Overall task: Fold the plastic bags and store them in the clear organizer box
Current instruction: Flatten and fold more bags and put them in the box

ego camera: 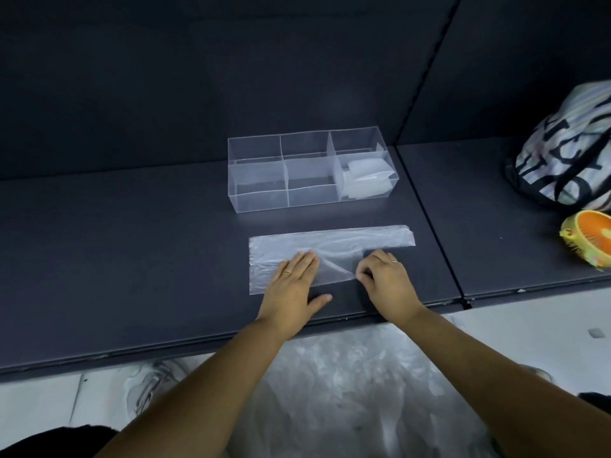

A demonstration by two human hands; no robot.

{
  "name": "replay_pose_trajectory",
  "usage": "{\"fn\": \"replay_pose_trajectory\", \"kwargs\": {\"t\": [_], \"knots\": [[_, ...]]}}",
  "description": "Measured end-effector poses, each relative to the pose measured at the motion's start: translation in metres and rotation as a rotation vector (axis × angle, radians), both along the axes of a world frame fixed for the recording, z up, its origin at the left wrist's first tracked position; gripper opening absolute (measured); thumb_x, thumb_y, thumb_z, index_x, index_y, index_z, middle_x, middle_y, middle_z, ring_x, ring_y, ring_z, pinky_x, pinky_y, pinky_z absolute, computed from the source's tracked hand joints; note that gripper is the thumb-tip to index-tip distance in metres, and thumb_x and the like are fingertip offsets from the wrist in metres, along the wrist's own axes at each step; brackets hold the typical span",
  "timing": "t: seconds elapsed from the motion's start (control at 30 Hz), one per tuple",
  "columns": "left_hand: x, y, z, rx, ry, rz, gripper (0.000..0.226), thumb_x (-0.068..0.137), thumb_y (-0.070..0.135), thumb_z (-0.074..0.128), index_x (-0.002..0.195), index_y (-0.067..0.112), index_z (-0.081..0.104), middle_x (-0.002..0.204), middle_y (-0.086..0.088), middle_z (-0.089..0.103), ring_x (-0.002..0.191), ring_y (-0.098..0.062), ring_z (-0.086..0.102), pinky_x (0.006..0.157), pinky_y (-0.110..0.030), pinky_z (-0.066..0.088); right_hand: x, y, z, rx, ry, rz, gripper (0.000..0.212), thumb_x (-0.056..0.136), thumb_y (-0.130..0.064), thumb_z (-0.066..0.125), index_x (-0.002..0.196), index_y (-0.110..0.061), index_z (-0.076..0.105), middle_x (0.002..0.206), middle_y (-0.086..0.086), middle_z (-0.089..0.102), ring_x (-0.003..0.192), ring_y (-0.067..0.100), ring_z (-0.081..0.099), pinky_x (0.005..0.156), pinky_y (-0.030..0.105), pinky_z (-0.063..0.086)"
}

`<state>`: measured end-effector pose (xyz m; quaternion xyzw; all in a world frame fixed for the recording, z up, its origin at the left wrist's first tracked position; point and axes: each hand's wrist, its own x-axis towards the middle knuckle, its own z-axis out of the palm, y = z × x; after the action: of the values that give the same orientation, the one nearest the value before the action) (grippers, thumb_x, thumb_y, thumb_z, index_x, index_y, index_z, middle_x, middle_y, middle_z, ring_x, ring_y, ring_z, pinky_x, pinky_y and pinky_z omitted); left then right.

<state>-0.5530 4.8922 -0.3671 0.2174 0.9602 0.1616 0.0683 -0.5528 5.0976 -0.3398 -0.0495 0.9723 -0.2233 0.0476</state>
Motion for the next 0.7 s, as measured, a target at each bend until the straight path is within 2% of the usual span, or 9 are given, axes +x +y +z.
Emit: {"fn": "replay_pose_trajectory", "kwargs": {"t": [0.07,0.13,0.2,0.23,0.33,0.4,0.5,0.57,0.7], "knots": [[-0.001,0.004,0.002,0.023,0.047,0.007,0.056,0.099,0.038,0.043,0.149,0.016,0.028,0.158,0.004,0.021,0.146,-0.011,0.014,0.116,-0.024,-0.004,0.004,0.007,0.007,-0.103,-0.031,-0.030,0.018,0.089,-0.004,0.056,0.076,-0.015,0.059,0.089,-0.001,0.054,0.089,0.022,0.052,0.084,0.033,0.042],[0.002,0.009,0.007,0.026,0.135,-0.009,0.043,0.093,0.013,0.055,0.137,0.012,0.051,0.146,-0.001,0.045,0.137,-0.017,0.039,0.115,-0.028,0.020,0.009,0.014,0.016,-0.142,-0.029,-0.080,0.021,0.088,-0.005,0.057,0.075,-0.021,0.056,0.090,-0.007,0.049,0.089,0.018,0.050,0.085,0.030,0.041],[0.008,0.013,0.011,0.088,0.227,-0.009,0.039,0.070,-0.002,0.074,0.108,0.008,0.071,0.116,-0.005,0.069,0.110,-0.021,0.065,0.095,-0.032,0.049,0.017,0.019,0.024,-0.097,0.055,-0.087,0.011,0.085,-0.025,0.066,0.092,-0.026,0.058,0.105,-0.012,0.046,0.102,0.011,0.044,0.090,0.027,0.028],[0.011,0.014,0.013,0.114,0.281,-0.008,0.040,0.059,-0.003,0.080,0.096,0.009,0.074,0.104,-0.003,0.073,0.098,-0.020,0.069,0.084,-0.031,0.054,0.021,0.019,0.029,-0.049,0.067,-0.035,0.032,0.080,-0.039,0.069,0.106,-0.029,0.055,0.116,-0.017,0.042,0.110,0.006,0.038,0.093,0.025,0.020],[0.022,0.020,0.018,0.123,0.287,0.014,0.043,0.046,0.004,0.088,0.086,0.016,0.075,0.093,0.005,0.074,0.087,-0.015,0.071,0.076,-0.026,0.053,0.028,0.008,0.028,0.119,0.040,0.235,0.075,0.071,-0.054,0.071,0.137,-0.032,0.042,0.138,-0.019,0.036,0.132,0.006,0.025,0.110,0.027,0.003],[0.025,0.022,0.024,0.091,0.230,0.021,0.037,0.052,0.008,0.086,0.086,0.019,0.074,0.091,0.009,0.073,0.088,-0.012,0.070,0.077,-0.023,0.051,0.025,0.000,0.017,0.137,0.039,0.271,0.057,0.078,-0.038,0.072,0.131,-0.026,0.055,0.137,-0.015,0.048,0.131,0.011,0.036,0.111,0.028,0.011],[0.020,0.008,0.027,0.089,0.076,0.033,0.014,0.086,0.010,0.060,0.094,0.016,0.069,0.097,0.002,0.070,0.096,-0.020,0.064,0.084,-0.032,0.047,0.011,0.004,0.011,-0.259,-0.070,0.051,0.010,0.084,-0.011,0.070,0.093,-0.011,0.074,0.107,-0.005,0.069,0.106,0.018,0.060,0.097,0.024,0.037],[0.015,-0.009,0.031,0.271,-0.098,0.196,0.016,0.093,0.016,0.054,0.092,0.011,0.069,0.094,-0.006,0.070,0.092,-0.024,0.063,0.082,-0.034,0.047,-0.001,0.013,0.012,-0.459,-0.199,-0.091,0.006,0.087,-0.011,0.067,0.084,-0.009,0.073,0.092,-0.003,0.070,0.092,0.014,0.064,0.086,0.018,0.043],[-0.010,-0.048,0.038,0.531,-0.436,0.498,0.016,0.089,0.024,0.066,0.089,0.011,0.076,0.089,0.005,0.071,0.086,-0.010,0.063,0.074,-0.004,0.041,-0.013,0.021,0.009,-0.615,-0.306,-0.297,0.017,0.089,-0.016,0.065,0.073,-0.012,0.069,0.075,-0.003,0.069,0.074,0.008,0.060,0.077,0.020,0.044]]}}
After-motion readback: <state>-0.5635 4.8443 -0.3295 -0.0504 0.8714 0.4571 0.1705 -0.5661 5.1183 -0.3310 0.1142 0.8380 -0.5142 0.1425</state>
